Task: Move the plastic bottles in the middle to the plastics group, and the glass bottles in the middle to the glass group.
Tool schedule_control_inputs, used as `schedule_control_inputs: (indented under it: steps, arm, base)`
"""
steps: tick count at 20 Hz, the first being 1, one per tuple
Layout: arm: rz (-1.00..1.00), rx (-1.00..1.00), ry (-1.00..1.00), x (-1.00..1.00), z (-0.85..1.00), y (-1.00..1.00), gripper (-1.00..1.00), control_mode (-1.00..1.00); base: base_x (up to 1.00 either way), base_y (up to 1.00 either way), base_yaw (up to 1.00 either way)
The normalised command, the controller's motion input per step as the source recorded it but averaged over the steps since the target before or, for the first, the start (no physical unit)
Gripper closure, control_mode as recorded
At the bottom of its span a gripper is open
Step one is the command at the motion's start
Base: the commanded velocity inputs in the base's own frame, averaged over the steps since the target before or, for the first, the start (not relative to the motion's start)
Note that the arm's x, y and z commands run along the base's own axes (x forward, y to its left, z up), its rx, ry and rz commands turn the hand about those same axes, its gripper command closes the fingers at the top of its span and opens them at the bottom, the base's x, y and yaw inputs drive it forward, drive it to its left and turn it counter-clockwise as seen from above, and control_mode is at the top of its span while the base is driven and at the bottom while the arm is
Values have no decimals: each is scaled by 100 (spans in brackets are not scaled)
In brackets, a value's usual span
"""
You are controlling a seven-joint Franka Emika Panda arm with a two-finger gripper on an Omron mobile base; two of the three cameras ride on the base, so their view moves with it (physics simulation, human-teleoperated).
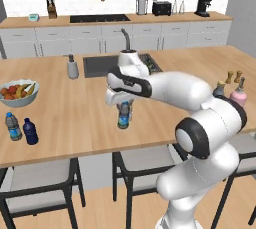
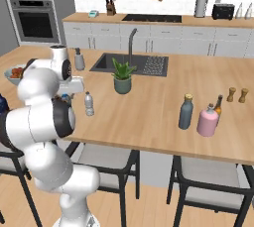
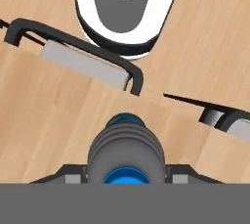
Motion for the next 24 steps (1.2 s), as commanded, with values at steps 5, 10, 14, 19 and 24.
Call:
schedule_control_inputs:
  steps: [5, 10, 14, 19, 24]
  arm:
    - [14, 0, -7, 0, 0, 94, 100, -100]
    - [10, 0, -10, 1, 0, 100, 100, -100]
    - [7, 0, -5, 15, 0, 89, 100, -100]
    - [4, 0, -2, 14, 0, 74, 100, -100]
    - [0, 0, 0, 23, 0, 45, 100, -100]
  base:
    - [0, 0, 0]
    - [0, 0, 0]
    - [0, 0, 0]
    - [0, 0, 0]
    - [0, 0, 0]
